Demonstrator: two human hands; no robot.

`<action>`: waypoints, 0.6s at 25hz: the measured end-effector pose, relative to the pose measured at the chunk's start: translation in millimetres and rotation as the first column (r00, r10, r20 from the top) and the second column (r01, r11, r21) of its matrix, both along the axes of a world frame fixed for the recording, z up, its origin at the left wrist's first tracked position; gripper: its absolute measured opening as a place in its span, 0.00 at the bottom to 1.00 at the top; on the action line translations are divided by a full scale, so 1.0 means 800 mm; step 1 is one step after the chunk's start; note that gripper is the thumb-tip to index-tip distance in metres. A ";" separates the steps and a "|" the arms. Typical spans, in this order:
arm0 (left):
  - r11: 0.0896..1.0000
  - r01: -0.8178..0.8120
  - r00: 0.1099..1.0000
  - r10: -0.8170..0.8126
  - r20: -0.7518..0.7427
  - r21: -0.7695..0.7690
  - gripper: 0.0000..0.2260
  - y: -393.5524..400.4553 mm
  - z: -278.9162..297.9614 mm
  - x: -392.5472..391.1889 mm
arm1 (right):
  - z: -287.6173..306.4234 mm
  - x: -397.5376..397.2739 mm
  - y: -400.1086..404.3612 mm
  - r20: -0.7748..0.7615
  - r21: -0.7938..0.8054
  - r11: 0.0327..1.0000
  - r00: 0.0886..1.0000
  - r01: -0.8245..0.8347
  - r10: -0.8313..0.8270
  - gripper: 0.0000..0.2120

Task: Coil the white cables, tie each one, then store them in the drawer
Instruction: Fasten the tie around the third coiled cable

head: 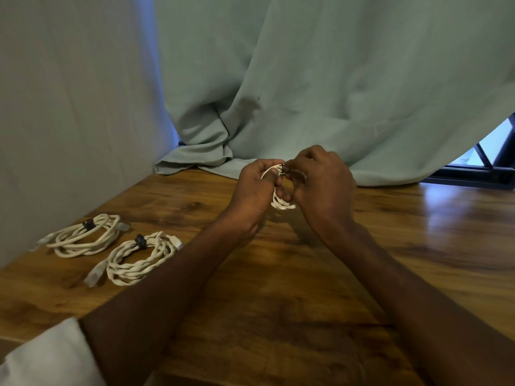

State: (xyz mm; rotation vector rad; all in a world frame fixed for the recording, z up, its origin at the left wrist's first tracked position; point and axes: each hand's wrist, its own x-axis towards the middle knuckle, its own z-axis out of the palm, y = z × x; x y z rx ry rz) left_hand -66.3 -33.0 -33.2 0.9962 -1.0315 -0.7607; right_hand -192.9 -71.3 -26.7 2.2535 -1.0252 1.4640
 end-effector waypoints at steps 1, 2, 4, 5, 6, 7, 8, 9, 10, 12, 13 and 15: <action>1.000 0.008 1.000 -0.008 -0.004 0.000 0.11 0.000 0.000 0.001 | 0.002 -0.003 -0.002 -0.010 -0.045 0.999 1.000 0.009 -0.010 0.07; 1.000 0.011 1.000 -0.011 -0.006 -0.001 0.11 -0.001 0.000 0.002 | 0.003 -0.006 -0.004 -0.024 -0.084 0.996 1.000 -0.007 0.005 0.05; 1.000 -0.023 0.999 0.024 0.042 -0.005 0.11 -0.002 -0.003 0.002 | 0.006 -0.010 -0.007 -0.090 -0.158 0.986 0.995 -0.059 0.045 0.05; 0.998 -0.063 0.994 0.064 0.093 -0.009 0.11 -0.002 -0.003 0.002 | 0.006 -0.010 -0.008 -0.128 -0.172 0.983 0.991 -0.070 0.048 0.06; 0.994 -0.106 0.984 0.108 0.142 -0.020 0.11 -0.001 -0.004 0.002 | 0.007 -0.007 -0.007 -0.146 -0.149 0.987 0.988 -0.064 0.042 0.06; 0.989 -0.141 0.974 0.145 0.176 -0.035 0.11 -0.001 -0.004 0.003 | 0.005 -0.003 -0.006 -0.134 -0.079 0.995 0.990 -0.054 0.043 0.06; 0.985 -0.165 0.965 0.171 0.199 -0.047 0.11 0.000 -0.004 0.004 | 0.003 0.002 -0.004 -0.086 0.028 0.997 0.994 -0.065 0.068 0.06; 0.982 -0.180 0.958 0.188 0.218 -0.058 0.10 0.000 -0.004 0.006 | 0.002 0.006 -0.002 -0.008 0.138 0.984 0.993 -0.116 0.118 0.05; 0.980 -0.186 0.953 0.197 0.232 -0.068 0.10 0.001 -0.004 0.008 | -0.001 0.008 -0.001 0.078 0.214 0.959 0.982 -0.188 0.175 0.03; 0.980 -0.177 0.947 0.194 0.257 -0.085 0.09 0.001 -0.006 0.011 | -0.002 0.010 0.001 0.223 0.279 0.916 0.947 -0.288 0.230 0.01; 0.981 -0.172 0.943 0.190 0.272 -0.088 0.08 0.001 -0.008 0.012 | -0.001 0.008 0.001 0.287 0.304 0.897 0.928 -0.322 0.236 0.01; 0.982 -0.174 0.937 0.190 0.294 -0.081 0.07 0.003 -0.009 0.010 | 0.005 0.003 0.002 0.374 0.347 0.864 0.899 -0.364 0.229 0.03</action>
